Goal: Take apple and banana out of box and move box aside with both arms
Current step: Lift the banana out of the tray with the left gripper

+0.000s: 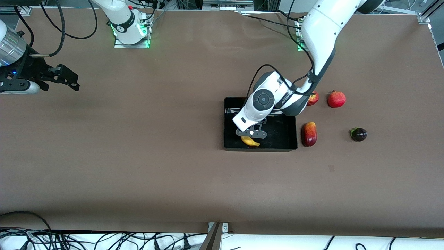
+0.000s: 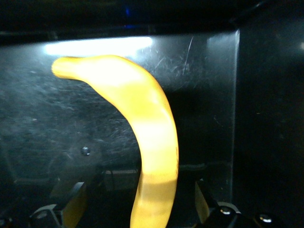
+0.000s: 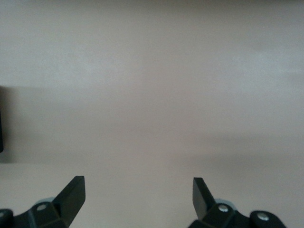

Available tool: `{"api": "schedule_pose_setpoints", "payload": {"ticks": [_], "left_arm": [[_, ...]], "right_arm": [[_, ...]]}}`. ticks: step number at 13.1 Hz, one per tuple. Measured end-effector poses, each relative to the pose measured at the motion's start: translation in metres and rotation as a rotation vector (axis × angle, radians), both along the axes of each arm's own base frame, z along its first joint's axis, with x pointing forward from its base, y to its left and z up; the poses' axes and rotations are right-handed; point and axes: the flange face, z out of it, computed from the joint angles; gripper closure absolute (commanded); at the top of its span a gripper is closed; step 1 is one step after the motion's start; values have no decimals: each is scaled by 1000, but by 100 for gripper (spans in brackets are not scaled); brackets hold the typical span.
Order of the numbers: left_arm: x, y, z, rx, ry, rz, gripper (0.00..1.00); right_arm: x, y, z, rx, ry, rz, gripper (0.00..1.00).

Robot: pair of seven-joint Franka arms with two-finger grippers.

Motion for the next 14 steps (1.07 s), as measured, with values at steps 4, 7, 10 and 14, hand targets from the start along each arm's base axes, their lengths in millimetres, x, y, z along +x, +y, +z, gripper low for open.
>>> {"api": "schedule_pose_setpoints", "payload": {"ticks": [4, 7, 10, 14], "left_arm": [[-7, -4, -19, 7, 21, -8, 79], [-8, -4, -22, 8, 25, -9, 100], [-1, -2, -17, 2, 14, -1, 100], [20, 9, 28, 10, -16, 17, 100]], "right_arm": [[0, 0, 0, 0, 0, 0, 0], [0, 0, 0, 0, 0, 0, 0], [0, 0, 0, 0, 0, 0, 0], [0, 0, 0, 0, 0, 0, 0]]}}
